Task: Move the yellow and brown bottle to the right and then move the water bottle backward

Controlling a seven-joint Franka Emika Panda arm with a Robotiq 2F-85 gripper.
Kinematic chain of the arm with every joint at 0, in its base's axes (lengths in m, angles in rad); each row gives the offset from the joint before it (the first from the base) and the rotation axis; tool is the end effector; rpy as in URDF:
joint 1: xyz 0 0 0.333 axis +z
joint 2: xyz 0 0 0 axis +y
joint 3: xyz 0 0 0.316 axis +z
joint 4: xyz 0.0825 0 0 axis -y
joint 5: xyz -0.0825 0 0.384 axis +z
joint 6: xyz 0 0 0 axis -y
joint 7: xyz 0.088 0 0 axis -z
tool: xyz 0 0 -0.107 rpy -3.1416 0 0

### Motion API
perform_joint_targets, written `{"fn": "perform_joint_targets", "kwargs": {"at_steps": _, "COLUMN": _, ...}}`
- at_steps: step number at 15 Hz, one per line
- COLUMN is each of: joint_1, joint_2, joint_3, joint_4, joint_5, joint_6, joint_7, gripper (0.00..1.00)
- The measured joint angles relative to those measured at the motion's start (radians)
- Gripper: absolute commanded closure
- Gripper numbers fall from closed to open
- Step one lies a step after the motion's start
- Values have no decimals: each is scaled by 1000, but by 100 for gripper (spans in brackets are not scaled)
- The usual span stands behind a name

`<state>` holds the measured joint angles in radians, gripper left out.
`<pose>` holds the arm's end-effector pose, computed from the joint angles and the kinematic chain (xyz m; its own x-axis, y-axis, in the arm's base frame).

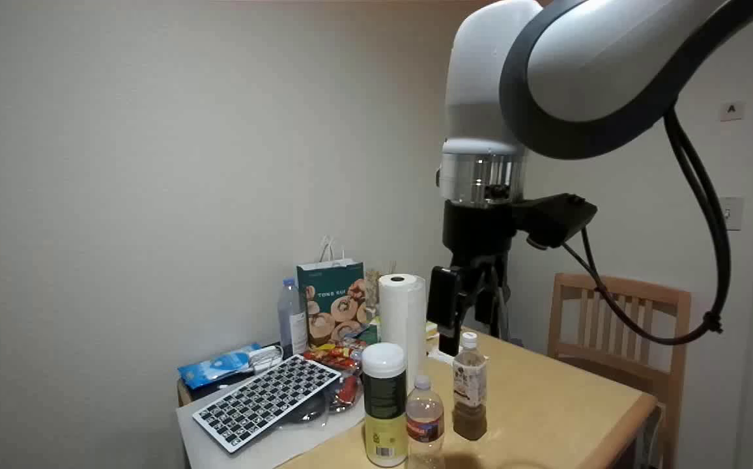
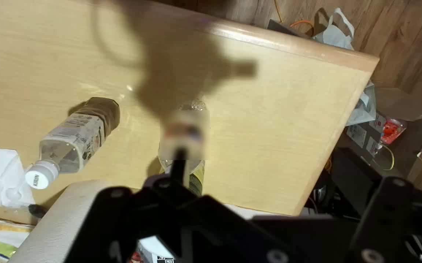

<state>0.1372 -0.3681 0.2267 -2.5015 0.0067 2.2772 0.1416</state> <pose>0.4064 0.1561 0.4251 0.9672 0.2093 0.1439 0.2033 -0.9775 0.0555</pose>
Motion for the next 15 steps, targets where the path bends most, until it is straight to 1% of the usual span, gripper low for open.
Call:
{"fn": "perform_joint_targets", "kwargs": {"at_steps": 7, "joint_1": 0, "joint_2": 0, "joint_3": -2, "joint_4": -1, "joint_5": 0, "joint_6": -2, "joint_7": 0, "gripper": 0}}
{"fn": "perform_joint_targets", "kwargs": {"at_steps": 15, "joint_1": 0, "joint_2": 29, "joint_3": -14, "joint_4": -44, "joint_5": -27, "joint_6": -2, "joint_7": -5, "gripper": 0}}
